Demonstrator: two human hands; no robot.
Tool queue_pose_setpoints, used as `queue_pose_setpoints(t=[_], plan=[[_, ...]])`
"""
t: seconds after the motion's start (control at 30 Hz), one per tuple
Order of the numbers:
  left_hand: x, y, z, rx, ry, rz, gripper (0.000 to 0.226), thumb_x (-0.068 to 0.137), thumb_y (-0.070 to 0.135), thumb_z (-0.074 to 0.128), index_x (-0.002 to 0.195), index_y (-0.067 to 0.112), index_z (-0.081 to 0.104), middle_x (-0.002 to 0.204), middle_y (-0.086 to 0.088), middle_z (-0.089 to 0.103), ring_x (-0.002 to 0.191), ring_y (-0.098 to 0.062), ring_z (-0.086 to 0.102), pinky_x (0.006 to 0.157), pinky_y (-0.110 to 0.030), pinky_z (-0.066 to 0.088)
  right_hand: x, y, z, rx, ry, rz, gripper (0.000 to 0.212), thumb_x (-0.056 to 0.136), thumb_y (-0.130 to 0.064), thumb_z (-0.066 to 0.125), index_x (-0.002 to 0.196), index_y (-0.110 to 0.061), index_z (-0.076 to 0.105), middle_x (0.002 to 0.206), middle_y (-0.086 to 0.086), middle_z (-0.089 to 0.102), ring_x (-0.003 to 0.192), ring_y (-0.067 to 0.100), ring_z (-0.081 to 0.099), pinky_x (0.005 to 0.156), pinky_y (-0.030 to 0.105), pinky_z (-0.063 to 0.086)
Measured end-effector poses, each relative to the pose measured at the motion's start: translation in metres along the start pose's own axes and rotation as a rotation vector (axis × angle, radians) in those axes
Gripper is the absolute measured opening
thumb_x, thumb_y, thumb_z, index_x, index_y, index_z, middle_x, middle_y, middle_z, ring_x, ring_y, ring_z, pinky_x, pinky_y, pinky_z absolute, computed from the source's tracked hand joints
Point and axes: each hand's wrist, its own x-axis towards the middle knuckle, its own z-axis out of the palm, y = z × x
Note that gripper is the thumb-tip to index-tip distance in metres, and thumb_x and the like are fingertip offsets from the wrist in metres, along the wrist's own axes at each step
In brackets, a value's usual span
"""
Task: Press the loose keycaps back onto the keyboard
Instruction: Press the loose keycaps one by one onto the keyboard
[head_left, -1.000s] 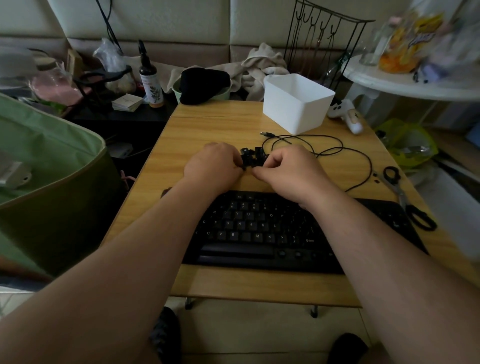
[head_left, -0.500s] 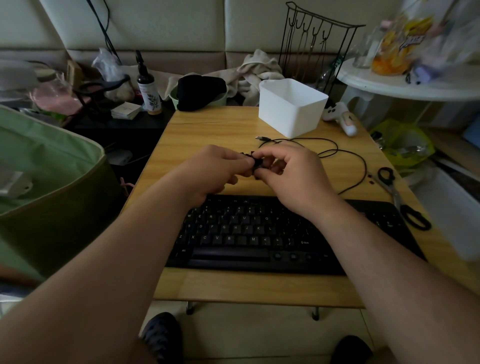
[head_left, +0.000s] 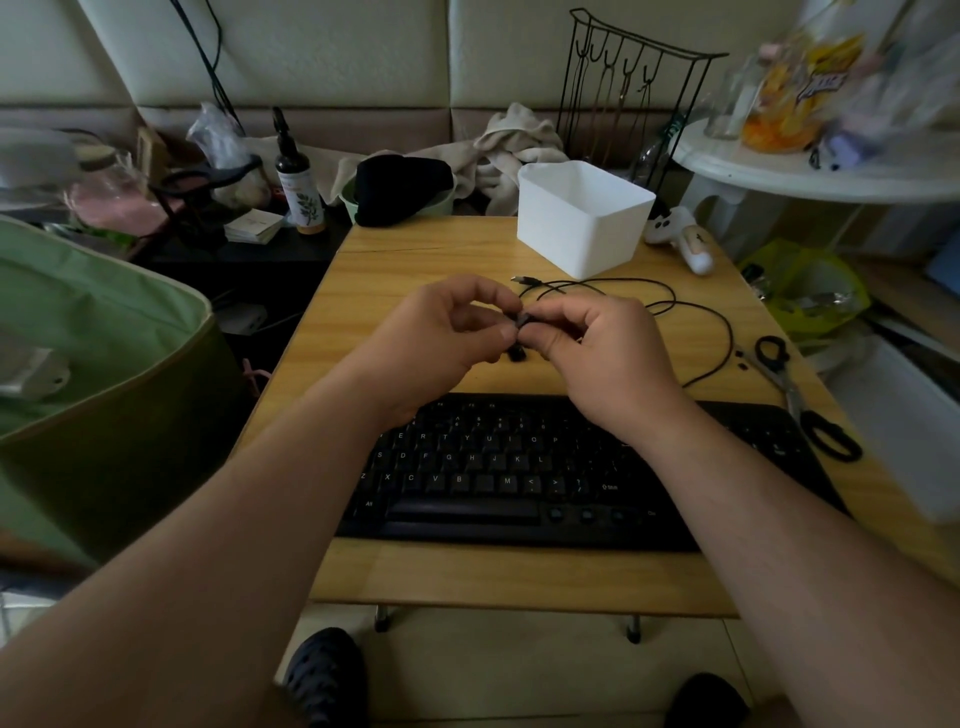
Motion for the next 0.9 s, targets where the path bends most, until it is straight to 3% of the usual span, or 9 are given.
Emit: queue_pose_setpoints(t=[0.13, 0.3, 0.4, 0.67, 0.8, 0.9], plan=[[-0.001, 0.001, -0.001, -0.022, 0.012, -0.018, 0.013, 0.097, 0.011, 0.071, 0.106, 0.020, 0.067, 0.087, -0.001, 0.076, 0.073, -0.010, 0.061, 0.067, -0.027, 0.046, -0.001, 0.001, -0.002, -0.012, -0.078, 0.006, 0.022, 0.091, -0.012, 0.078, 0.106, -0.029, 0.080, 0.089, -0.010, 0.078, 0.088, 0.006, 0.072, 0.087, 0.030, 0.058], [-0.001, 0.001, -0.001, -0.024, -0.017, -0.038, 0.012, 0.099, 0.012, 0.069, 0.107, 0.020, 0.066, 0.086, 0.004, 0.074, 0.073, -0.010, 0.059, 0.070, -0.029, 0.044, -0.004, -0.002, -0.006, 0.015, -0.010, 0.028, 0.030, 0.089, -0.009, 0.079, 0.115, -0.025, 0.078, 0.089, -0.018, 0.073, 0.082, -0.010, 0.067, 0.079, 0.008, 0.050], [-0.002, 0.000, -0.001, -0.013, -0.035, -0.030, 0.011, 0.099, 0.012, 0.068, 0.107, 0.020, 0.066, 0.088, 0.005, 0.074, 0.075, -0.011, 0.059, 0.072, -0.029, 0.045, -0.007, -0.005, -0.007, 0.045, -0.025, 0.007, 0.034, 0.089, -0.003, 0.077, 0.114, -0.026, 0.076, 0.086, -0.019, 0.070, 0.075, -0.012, 0.065, 0.072, 0.003, 0.044], [-0.007, 0.004, -0.004, 0.034, -0.059, -0.057, 0.013, 0.100, 0.016, 0.067, 0.110, 0.023, 0.072, 0.098, 0.003, 0.079, 0.084, -0.010, 0.066, 0.084, -0.035, 0.049, -0.011, -0.008, -0.008, 0.005, -0.012, -0.099, 0.042, 0.091, -0.004, 0.074, 0.114, -0.040, 0.074, 0.102, -0.016, 0.074, 0.090, -0.003, 0.067, 0.080, 0.011, 0.049], [-0.007, 0.004, -0.005, 0.049, -0.038, -0.069, 0.010, 0.100, 0.021, 0.067, 0.105, 0.022, 0.075, 0.099, 0.002, 0.080, 0.085, -0.009, 0.066, 0.085, -0.035, 0.050, -0.014, -0.013, -0.008, -0.043, -0.010, -0.133, 0.034, 0.090, -0.004, 0.075, 0.110, -0.031, 0.080, 0.095, -0.015, 0.074, 0.085, -0.003, 0.065, 0.075, 0.006, 0.047], [-0.006, 0.004, -0.006, 0.046, -0.016, -0.081, 0.010, 0.100, 0.021, 0.068, 0.106, 0.020, 0.076, 0.094, 0.003, 0.079, 0.084, -0.009, 0.065, 0.084, -0.034, 0.050, -0.015, -0.016, -0.005, -0.073, 0.020, -0.135, 0.024, 0.088, -0.009, 0.078, 0.103, -0.029, 0.081, 0.089, -0.014, 0.074, 0.081, 0.003, 0.068, 0.072, 0.014, 0.053]])
